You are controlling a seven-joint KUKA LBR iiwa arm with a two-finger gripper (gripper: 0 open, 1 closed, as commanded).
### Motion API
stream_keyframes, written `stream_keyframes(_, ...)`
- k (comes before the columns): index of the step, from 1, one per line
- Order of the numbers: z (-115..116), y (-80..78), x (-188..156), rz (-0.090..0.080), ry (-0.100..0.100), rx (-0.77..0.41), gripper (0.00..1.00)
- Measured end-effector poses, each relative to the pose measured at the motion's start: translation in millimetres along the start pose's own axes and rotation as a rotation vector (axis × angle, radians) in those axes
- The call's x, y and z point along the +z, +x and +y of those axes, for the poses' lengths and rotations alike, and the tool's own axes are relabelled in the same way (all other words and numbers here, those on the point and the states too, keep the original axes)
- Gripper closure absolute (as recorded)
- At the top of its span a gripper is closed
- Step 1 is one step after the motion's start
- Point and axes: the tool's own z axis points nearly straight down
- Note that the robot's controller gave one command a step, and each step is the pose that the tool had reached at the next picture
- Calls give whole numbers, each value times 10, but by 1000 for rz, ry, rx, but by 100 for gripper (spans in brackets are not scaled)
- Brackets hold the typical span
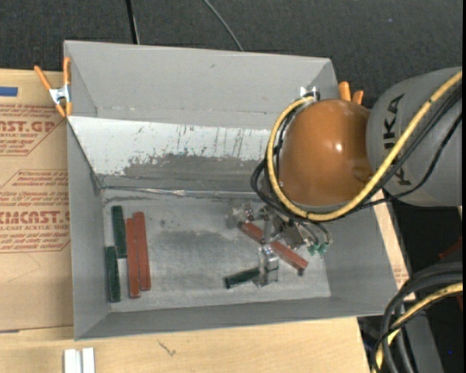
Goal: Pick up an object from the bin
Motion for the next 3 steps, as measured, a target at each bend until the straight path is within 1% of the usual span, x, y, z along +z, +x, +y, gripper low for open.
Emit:
stream_keyframes(1,-222,47,562,2,0,45,0)
stream_keyframes(2,-610,-76,1153,6,-2,-281,100)
stream_keyframes(3,-608,-83,1153,3,-2,-281,0)
